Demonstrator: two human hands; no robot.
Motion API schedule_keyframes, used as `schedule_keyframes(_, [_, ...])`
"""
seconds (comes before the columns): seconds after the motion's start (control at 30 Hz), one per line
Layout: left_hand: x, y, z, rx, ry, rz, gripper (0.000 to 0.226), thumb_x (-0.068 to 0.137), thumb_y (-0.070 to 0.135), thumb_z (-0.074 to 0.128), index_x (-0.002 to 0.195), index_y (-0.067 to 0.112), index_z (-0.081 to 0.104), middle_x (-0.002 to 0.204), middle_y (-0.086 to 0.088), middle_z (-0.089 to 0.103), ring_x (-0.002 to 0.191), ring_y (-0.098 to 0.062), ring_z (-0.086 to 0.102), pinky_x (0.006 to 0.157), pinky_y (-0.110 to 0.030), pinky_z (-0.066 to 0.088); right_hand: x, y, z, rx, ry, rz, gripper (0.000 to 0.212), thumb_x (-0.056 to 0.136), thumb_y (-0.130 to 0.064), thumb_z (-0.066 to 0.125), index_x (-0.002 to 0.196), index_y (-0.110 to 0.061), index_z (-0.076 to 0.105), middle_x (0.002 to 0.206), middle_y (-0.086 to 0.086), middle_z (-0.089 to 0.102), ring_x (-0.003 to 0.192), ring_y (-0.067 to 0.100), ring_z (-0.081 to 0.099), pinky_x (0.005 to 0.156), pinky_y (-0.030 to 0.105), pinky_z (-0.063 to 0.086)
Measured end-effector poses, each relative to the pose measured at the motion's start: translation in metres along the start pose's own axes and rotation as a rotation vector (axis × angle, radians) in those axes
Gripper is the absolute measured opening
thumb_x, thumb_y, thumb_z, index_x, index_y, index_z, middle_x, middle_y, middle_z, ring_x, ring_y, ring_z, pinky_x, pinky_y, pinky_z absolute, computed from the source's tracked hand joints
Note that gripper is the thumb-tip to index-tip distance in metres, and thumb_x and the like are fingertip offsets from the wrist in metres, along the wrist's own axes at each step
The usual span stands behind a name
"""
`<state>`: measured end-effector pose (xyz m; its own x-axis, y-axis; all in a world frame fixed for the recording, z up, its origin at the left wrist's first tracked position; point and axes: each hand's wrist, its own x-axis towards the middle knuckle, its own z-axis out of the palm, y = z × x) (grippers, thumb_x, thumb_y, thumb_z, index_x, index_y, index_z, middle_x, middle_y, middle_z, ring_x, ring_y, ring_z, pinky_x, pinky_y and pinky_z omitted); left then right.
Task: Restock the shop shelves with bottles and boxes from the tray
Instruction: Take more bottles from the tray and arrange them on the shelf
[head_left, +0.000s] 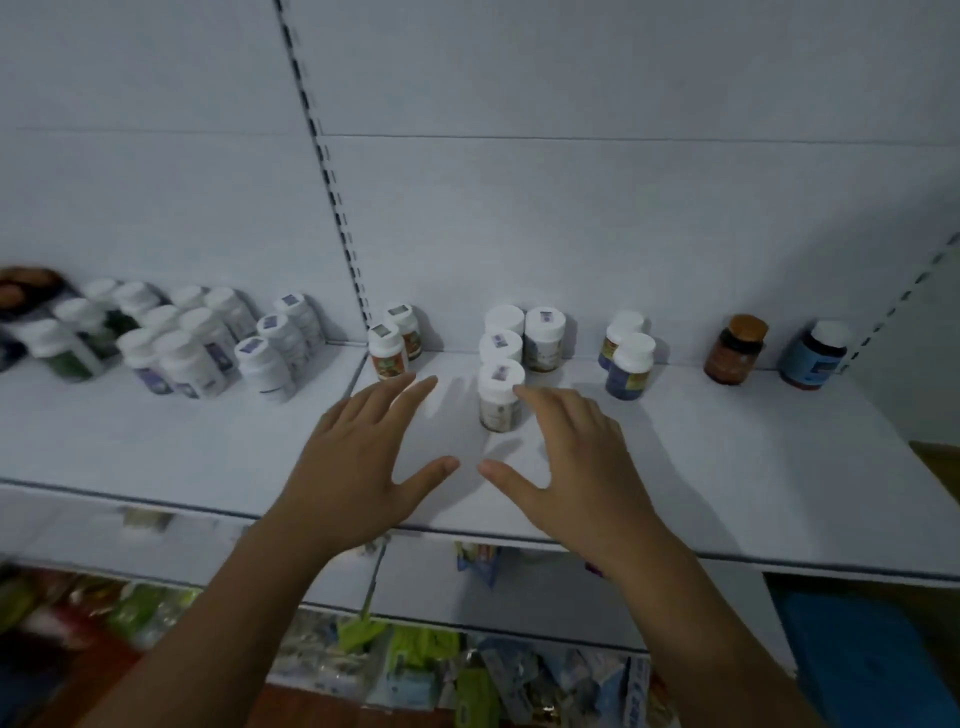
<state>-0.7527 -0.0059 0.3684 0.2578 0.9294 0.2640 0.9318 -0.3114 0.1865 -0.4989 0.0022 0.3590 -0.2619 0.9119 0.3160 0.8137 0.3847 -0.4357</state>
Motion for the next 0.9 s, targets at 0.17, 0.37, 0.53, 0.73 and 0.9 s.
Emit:
schedule_keyframes(0.17, [-0.056, -0.033, -0.031, 0.139, -0.015, -0.189, 0.085, 0.094, 0.084, 0.037, 0.163, 0.036, 0.024, 0.168, 0.006, 0.034, 0.152, -0.019, 0.034, 0.122, -0.047, 0.035, 0.017, -0.054, 0.029, -0.058, -0.224, -0.267, 0.086, 0.089, -0.081, 0.044, 0.158, -0.031, 0.033, 0.154, -0.002, 0.043, 0.142, 0.02, 0.038, 0.117, 0.044, 0.033])
schedule_keyframes(0.37, [-0.146, -0.078, -0.065, 0.254, -0.072, -0.381, 0.091, 0.091, 0.09, 0.029, 0.165, 0.04, 0.013, 0.173, 0.008, 0.023, 0.158, -0.02, 0.025, 0.127, -0.052, 0.026, 0.02, -0.126, 0.074, -0.111, -0.373, -0.467, 0.095, 0.083, -0.087, 0.03, 0.161, -0.032, 0.025, 0.166, 0.001, 0.031, 0.154, 0.026, 0.026, 0.124, 0.053, 0.026])
schedule_keyframes(0.53, [-0.222, -0.128, -0.092, 0.259, -0.023, -0.489, 0.092, 0.091, 0.091, 0.028, 0.166, 0.041, 0.01, 0.174, 0.01, 0.017, 0.16, -0.018, 0.018, 0.129, -0.052, 0.02, 0.021, -0.214, 0.114, -0.15, -0.417, -0.571, 0.103, 0.082, -0.09, 0.026, 0.165, -0.032, 0.007, 0.175, 0.0, 0.006, 0.161, 0.026, 0.006, 0.128, 0.056, 0.013])
schedule_keyframes(0.73, [-0.333, -0.216, -0.133, 0.265, 0.034, -0.626, 0.099, 0.086, 0.096, 0.025, 0.166, 0.042, 0.001, 0.176, 0.011, 0.006, 0.162, -0.017, 0.007, 0.131, -0.051, 0.009, 0.013, -0.365, 0.179, -0.165, -0.465, -0.704, 0.107, 0.084, -0.09, 0.027, 0.164, -0.031, -0.012, 0.174, -0.002, -0.016, 0.161, 0.024, -0.013, 0.129, 0.056, 0.004])
schedule_keyframes(0.9, [-0.436, -0.297, -0.173, 0.304, 0.058, -0.764, 0.102, 0.084, 0.098, 0.02, 0.166, 0.04, -0.001, 0.176, 0.01, 0.005, 0.162, -0.018, 0.005, 0.131, -0.053, 0.013, -0.003, -0.511, 0.244, -0.165, -0.496, -0.829, 0.111, 0.086, -0.091, 0.039, 0.164, -0.033, -0.012, 0.175, -0.003, -0.013, 0.161, 0.023, -0.01, 0.129, 0.056, 0.002])
